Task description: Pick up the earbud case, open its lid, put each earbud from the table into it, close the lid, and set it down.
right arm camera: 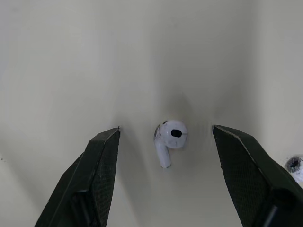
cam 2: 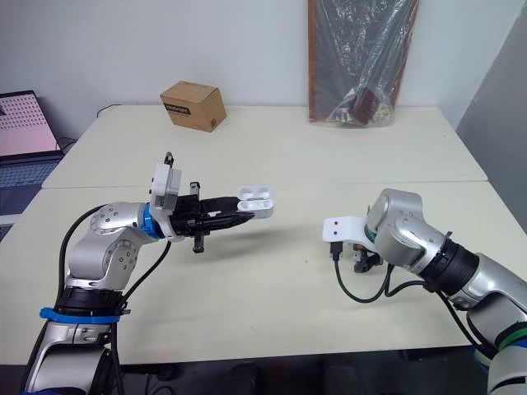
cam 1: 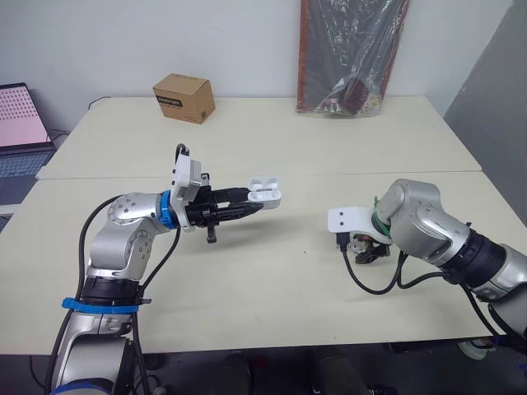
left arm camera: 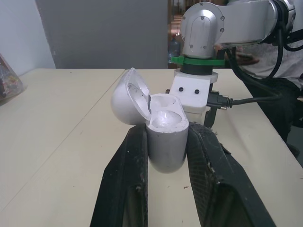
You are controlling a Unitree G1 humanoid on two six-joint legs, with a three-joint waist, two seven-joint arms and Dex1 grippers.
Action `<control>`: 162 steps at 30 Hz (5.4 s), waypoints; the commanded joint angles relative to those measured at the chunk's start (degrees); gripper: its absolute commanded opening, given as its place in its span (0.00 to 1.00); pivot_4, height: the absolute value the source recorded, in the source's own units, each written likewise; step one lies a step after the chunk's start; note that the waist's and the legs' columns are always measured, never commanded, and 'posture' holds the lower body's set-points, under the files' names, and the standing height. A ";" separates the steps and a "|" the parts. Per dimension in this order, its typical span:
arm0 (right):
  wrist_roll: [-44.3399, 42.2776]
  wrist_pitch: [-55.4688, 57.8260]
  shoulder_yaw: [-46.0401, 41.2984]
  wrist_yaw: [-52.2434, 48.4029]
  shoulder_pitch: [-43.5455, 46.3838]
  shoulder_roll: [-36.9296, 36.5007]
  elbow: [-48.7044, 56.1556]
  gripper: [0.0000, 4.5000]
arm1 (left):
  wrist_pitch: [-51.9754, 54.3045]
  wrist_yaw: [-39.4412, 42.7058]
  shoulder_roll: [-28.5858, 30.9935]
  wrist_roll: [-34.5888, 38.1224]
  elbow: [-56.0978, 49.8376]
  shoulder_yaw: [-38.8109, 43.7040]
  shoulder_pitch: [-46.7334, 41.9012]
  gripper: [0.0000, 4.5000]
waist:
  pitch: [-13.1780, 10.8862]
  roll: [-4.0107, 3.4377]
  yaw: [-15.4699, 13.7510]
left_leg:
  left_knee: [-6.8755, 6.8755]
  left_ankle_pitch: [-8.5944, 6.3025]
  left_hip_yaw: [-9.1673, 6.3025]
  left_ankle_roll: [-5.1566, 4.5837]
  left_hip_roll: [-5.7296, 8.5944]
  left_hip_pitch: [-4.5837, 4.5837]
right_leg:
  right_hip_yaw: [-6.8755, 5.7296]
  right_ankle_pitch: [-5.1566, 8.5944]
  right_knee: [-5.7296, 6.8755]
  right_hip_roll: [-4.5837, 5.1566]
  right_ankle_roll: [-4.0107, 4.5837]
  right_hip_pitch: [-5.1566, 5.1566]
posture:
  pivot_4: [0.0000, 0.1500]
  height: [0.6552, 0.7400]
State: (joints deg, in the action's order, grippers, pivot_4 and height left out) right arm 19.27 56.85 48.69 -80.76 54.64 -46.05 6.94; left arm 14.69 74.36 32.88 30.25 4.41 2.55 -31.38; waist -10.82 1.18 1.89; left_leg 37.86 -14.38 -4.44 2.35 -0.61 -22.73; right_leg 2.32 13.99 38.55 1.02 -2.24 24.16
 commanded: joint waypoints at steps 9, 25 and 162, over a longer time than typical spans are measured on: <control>1.52 -0.78 0.73 0.72 0.06 -0.30 -0.28 0.44 | -0.32 -0.35 0.07 0.95 -2.92 0.51 0.27 0.17 | 0.00 0.00 0.00 | 0.00 0.00 0.00 0.00 0.00 0.01 | 0.00 0.00 0.00 0.00 0.00 0.00 | 1.00 1.00; 2.83 -2.39 1.34 0.54 0.10 0.61 -0.16 0.44 | -0.21 -0.57 0.19 0.94 -3.63 0.71 0.85 0.17 | 0.00 0.00 0.01 | 0.00 0.00 0.00 0.00 0.00 0.03 | 0.00 0.00 0.01 0.00 0.00 -0.01 | 1.00 1.00; -40.26 -4.58 -46.23 68.05 -12.34 38.03 24.40 0.51 | -9.38 -9.73 -16.25 -0.36 11.06 1.45 -12.90 0.17 | 0.01 0.00 0.59 | -0.20 -0.01 -0.10 0.00 -0.01 -0.07 | -0.02 0.17 -0.05 -0.06 -0.23 0.06 | 1.00 1.00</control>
State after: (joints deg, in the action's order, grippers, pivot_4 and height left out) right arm -16.99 52.96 4.70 -8.69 41.98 -7.27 28.26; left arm 4.49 61.76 15.54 27.32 19.57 3.19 -44.11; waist -10.81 1.19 2.48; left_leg 37.66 -14.39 -4.54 2.35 -0.62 -22.80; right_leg 2.31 14.15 38.50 0.96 -2.47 24.22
